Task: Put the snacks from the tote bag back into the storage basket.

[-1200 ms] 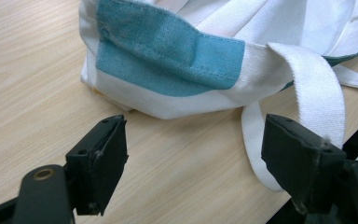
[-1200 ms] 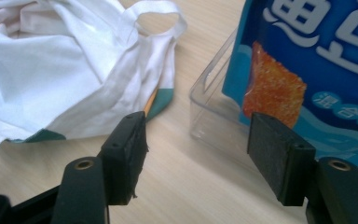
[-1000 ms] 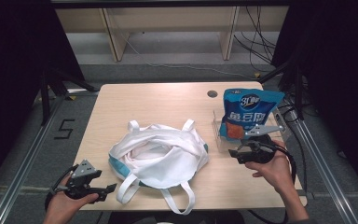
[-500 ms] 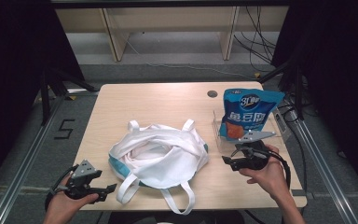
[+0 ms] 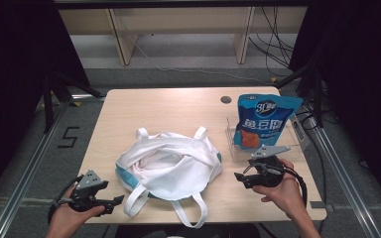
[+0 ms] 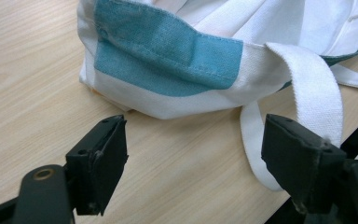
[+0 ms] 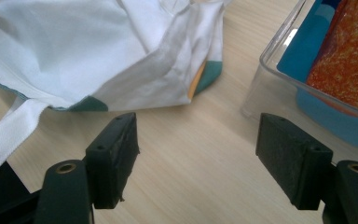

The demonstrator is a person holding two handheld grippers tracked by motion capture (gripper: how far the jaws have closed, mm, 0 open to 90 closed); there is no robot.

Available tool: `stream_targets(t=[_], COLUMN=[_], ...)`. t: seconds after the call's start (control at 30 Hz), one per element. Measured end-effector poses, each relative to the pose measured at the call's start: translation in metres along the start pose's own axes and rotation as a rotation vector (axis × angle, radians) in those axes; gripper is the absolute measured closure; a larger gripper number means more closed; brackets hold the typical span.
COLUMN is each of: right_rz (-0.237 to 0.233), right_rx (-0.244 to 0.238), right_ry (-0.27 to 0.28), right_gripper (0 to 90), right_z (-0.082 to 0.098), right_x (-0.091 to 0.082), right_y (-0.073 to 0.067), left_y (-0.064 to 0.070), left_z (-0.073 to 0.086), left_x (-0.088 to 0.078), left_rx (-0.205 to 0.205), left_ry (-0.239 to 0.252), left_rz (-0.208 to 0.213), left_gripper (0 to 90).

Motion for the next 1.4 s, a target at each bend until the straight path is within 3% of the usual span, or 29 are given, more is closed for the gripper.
stream_targets(t=[0.03,0.1,0.17,0.2,0.3,0.37,0.4,0.43,0.47,0.5,0.57,0.67,0.73,0.77,0.83,0.9,0.93,0.97,1.0,1.07,1.1,1.13,1.17,1.2,1.27,1.3,1.33,1.37,1.4], right_rz=[-0.003,-0.003,0.005,0.002,-0.004,-0.006,0.004,-0.006,0.003,-0.005,-0.005,-0.009,-0.023,-0.014,-0.016,-0.022,-0.017,-0.021,-0.022,-0.019,-0.033,-0.029,-0.027,-0.033,-0.017,-0.022,-0.021,-0.014,-0.023], right_rx=[0.008,-0.012,-0.002,-0.004,0.016,0.01,0.008,0.002,0.008,0.021,0.042,0.027,0.051,0.034,0.044,0.057,0.044,0.065,0.063,0.046,0.087,0.088,0.063,0.091,0.059,0.105,0.093,0.096,0.115], right_ry=[-0.011,-0.024,0.001,-0.026,-0.024,-0.03,0.009,-0.018,0.005,-0.019,0.001,-0.031,-0.022,0.001,0.011,-0.012,-0.017,-0.002,0.002,0.005,-0.001,-0.024,-0.024,-0.031,-0.057,-0.029,-0.066,-0.037,-0.077], right_gripper=[30.3,30.3,30.3,30.3,30.2,29.7,29.6,29.5,29.5,29.2,29.1,29.1,29.1,29.1,29.0,28.1,28.0,27.9,27.6,27.0,26.6,26.3,26.0,25.3,25.1,24.8,24.3,24.1,23.9], right_z=[0.002,0.004,0.006,0.009,0.014,0.018,0.019,0.022,0.023,0.026,0.029,0.036,0.038,0.039,0.04,0.043,0.045,0.046,0.048,0.051,0.053,0.056,0.058,0.059,0.064,0.066,0.069,0.07,0.072], right_x=[-0.001,-0.002,-0.001,-0.003,-0.004,-0.005,-0.002,-0.004,-0.003,-0.005,-0.004,-0.007,-0.007,-0.006,-0.006,-0.009,-0.009,-0.008,-0.008,-0.008,-0.009,-0.01,-0.01,-0.011,-0.011,-0.009,-0.011,-0.008,-0.011], right_y=[-0.001,0.0,0.0,0.001,-0.001,-0.001,0.0,0.0,0.0,-0.001,-0.002,-0.001,-0.003,-0.002,-0.003,-0.005,-0.004,-0.005,-0.006,-0.006,-0.01,-0.012,-0.01,-0.013,-0.01,-0.013,-0.012,-0.012,-0.015], left_y=[-0.001,0.001,0.0,0.0,-0.001,0.001,0.001,-0.001,-0.001,0.0,0.0,0.0,0.0,0.0,0.0,0.0,0.0,0.0,0.003,0.004,0.002,0.002,0.002,0.003,0.003,0.003,0.003,0.003,0.003], left_z=[0.0,0.0,-0.001,0.0,0.0,0.0,0.0,0.0,0.0,0.0,0.0,0.0,0.0,0.0,0.0,0.0,0.0,0.0,-0.002,-0.002,-0.001,0.0,0.0,0.0,0.0,0.0,0.001,0.001,0.0], left_x=[0.0,0.0,0.0,0.0,0.0,0.0,0.0,0.0,0.0,0.0,0.0,0.0,0.0,0.0,0.001,0.0,0.0,0.001,0.003,0.003,0.001,0.001,0.001,0.001,0.001,0.001,0.001,0.001,0.001], left_rx=[0.008,-0.018,-0.004,-0.001,0.013,-0.016,-0.017,0.0,0.012,-0.006,-0.005,0.008,0.003,0.003,-0.003,0.006,0.004,0.001,-0.04,-0.05,-0.025,-0.011,-0.009,-0.027,-0.024,-0.026,-0.025,-0.026,-0.026], left_ry=[0.0,0.0,0.015,0.013,0.001,-0.003,0.0,0.013,0.003,0.006,0.014,0.007,0.005,0.004,0.006,-0.002,-0.003,-0.003,0.029,0.026,0.007,-0.003,-0.002,-0.002,-0.005,-0.007,-0.007,-0.007,-0.006], left_rz=[-0.001,0.0,-0.008,-0.004,-0.007,0.002,-0.001,-0.007,-0.004,-0.007,-0.007,-0.003,0.003,0.003,-0.001,0.0,0.0,-0.001,-0.004,0.0,0.003,0.003,0.003,0.006,0.007,0.009,0.009,0.009,0.007], left_gripper=[22.1,22.1,22.1,22.1,22.1,22.1,22.1,22.1,22.1,22.1,22.1,22.1,22.1,22.1,22.1,22.1,22.1,22.1,22.1,22.1,22.1,22.1,22.1,22.1,22.1,22.1,22.1,22.1,22.1])
Point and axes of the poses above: each handheld gripper's, and its own axes: x roughly forward along the jaws, z roughly out of its underside, y roughly to its right, the point moved 6 cm from there along x, roughly forward along the jaws, and after that the axes turned 9 degrees about -z, right-handed, at the moved point
